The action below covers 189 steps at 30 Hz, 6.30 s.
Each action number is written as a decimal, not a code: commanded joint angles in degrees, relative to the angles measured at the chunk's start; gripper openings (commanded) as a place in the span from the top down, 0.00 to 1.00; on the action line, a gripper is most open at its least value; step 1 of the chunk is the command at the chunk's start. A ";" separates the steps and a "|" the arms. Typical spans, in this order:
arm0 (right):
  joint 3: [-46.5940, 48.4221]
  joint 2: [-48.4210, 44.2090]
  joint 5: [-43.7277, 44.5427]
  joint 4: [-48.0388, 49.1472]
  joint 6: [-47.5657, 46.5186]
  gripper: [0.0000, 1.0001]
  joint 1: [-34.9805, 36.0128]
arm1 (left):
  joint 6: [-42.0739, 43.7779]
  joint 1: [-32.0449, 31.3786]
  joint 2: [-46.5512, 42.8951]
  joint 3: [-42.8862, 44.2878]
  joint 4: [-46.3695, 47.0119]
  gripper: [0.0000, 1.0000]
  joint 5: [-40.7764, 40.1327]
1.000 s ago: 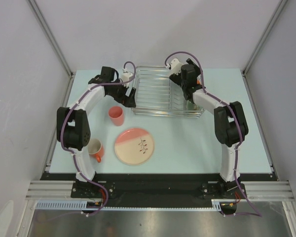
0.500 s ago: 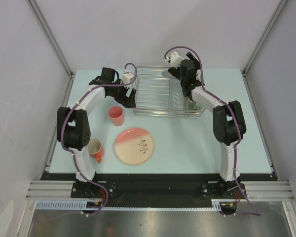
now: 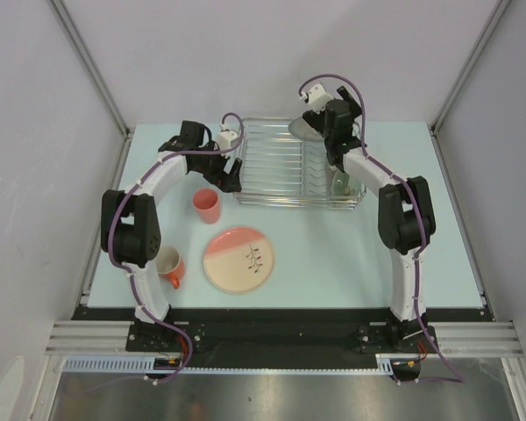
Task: Load the mixed dishes into the dish rack
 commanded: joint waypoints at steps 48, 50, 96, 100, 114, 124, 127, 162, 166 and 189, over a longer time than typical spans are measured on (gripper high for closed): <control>-33.12 -43.02 2.72 -48.16 65.56 0.00 30.50 | 6.19 -0.16 -21.63 2.36 -13.28 0.01 -3.97; -35.95 -45.12 -1.42 -47.29 67.86 0.00 32.08 | 10.30 0.02 -26.72 -3.69 -14.78 0.00 -5.11; -64.26 -37.93 -20.15 -3.34 75.24 0.22 30.33 | 19.29 -0.33 -15.59 -36.24 -6.87 0.07 -3.98; -64.53 -36.17 -22.08 -1.84 76.38 0.21 29.01 | 18.42 -0.60 -13.83 -34.31 -8.45 0.14 0.23; -66.02 -32.75 -29.29 2.20 77.97 0.21 25.15 | 19.73 -5.17 -10.57 -27.18 -17.68 0.72 9.21; -70.23 -33.09 -33.77 2.29 76.65 0.22 24.17 | 17.01 -7.45 -11.27 -25.78 -15.40 0.94 11.14; -73.22 -34.85 -34.56 1.07 76.65 0.23 23.82 | 16.48 -8.51 -11.18 -25.87 -14.61 0.96 11.23; -75.78 -24.66 -46.60 9.94 77.00 0.37 23.38 | 9.54 -19.23 -12.32 -30.09 -5.64 1.00 14.57; -75.78 -24.04 -46.25 10.11 76.74 0.37 23.38 | 11.64 -19.23 -14.26 -28.94 -8.19 1.00 15.10; -78.15 -24.48 -45.20 10.37 77.09 0.36 23.39 | 12.87 -9.40 -24.20 -28.49 -10.04 0.11 -4.06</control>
